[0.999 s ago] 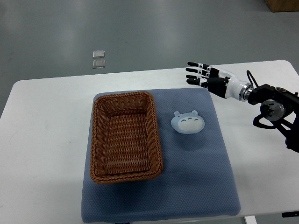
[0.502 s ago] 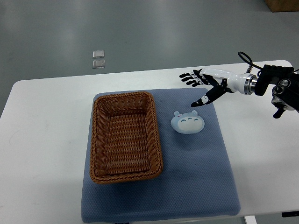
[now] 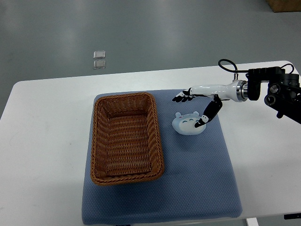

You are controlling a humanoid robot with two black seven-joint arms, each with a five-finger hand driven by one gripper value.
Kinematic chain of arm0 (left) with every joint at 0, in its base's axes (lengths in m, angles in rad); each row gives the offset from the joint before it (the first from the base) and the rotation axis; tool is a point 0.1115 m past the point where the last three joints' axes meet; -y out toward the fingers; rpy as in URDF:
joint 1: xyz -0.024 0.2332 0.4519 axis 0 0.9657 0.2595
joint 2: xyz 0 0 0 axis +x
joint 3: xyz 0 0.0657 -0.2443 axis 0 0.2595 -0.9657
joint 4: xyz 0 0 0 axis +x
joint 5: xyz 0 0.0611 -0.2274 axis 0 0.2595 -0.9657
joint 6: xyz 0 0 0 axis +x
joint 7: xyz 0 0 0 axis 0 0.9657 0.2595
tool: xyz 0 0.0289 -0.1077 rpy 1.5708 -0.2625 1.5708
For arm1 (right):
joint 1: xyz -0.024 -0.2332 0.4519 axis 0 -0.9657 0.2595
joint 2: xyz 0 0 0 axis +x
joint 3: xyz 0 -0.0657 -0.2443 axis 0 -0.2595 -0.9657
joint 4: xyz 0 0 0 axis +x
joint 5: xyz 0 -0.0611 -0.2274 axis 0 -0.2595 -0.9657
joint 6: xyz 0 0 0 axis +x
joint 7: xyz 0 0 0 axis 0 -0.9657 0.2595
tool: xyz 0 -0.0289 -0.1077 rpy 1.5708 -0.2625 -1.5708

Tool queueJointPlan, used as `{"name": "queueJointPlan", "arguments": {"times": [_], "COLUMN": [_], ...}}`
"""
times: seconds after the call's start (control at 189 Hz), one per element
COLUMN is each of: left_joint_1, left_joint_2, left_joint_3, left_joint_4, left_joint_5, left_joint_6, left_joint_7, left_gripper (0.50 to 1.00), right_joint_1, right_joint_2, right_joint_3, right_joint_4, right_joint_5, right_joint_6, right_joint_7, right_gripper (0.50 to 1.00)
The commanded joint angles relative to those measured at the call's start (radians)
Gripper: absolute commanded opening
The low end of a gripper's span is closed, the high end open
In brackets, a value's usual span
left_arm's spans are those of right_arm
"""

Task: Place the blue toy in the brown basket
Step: 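Lower the right hand over the plush toy and close fingers around it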

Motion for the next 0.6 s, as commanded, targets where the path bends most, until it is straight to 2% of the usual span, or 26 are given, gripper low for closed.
{"name": "queueJointPlan", "arguments": {"times": [0.0, 0.1, 0.296, 0.38, 0.518, 0.55, 0.555, 0.597], "left_joint_1": [0.0, 0.0, 0.0, 0.0, 0.0, 0.0, 0.0, 0.0], "left_joint_2": [0.0, 0.0, 0.0, 0.0, 0.0, 0.0, 0.0, 0.0], "left_joint_3": [0.0, 0.0, 0.0, 0.0, 0.0, 0.0, 0.0, 0.0], "left_joint_4": [0.0, 0.0, 0.0, 0.0, 0.0, 0.0, 0.0, 0.0], "left_joint_5": [0.0, 0.0, 0.0, 0.0, 0.0, 0.0, 0.0, 0.0], "left_joint_6": [0.0, 0.0, 0.0, 0.0, -0.001, -0.001, 0.0, 0.0], "left_joint_7": [0.0, 0.0, 0.001, 0.0, 0.001, 0.001, 0.0, 0.001], "left_gripper": [1.0, 1.0, 1.0, 1.0, 1.0, 1.0, 1.0, 1.0], "right_joint_1": [-0.005, -0.013, -0.025, -0.028, -0.045, -0.05, -0.05, -0.054], "right_joint_2": [0.01, 0.018, 0.019, 0.026, 0.041, 0.042, 0.042, 0.042], "right_joint_3": [-0.041, -0.045, -0.045, -0.045, -0.045, -0.047, -0.047, -0.047], "right_joint_4": [-0.01, -0.012, -0.027, -0.041, -0.042, -0.042, -0.042, -0.042], "right_joint_5": [-0.019, -0.019, -0.019, -0.019, -0.019, -0.019, -0.019, -0.019], "right_joint_6": [-0.037, -0.08, -0.1, -0.115, -0.118, -0.118, -0.118, -0.118], "right_joint_7": [-0.003, -0.006, -0.008, -0.008, -0.008, -0.008, -0.008, -0.008], "right_gripper": [0.915, 0.913, 0.909, 0.891, 0.782, 0.738, 0.715, 0.644]}}
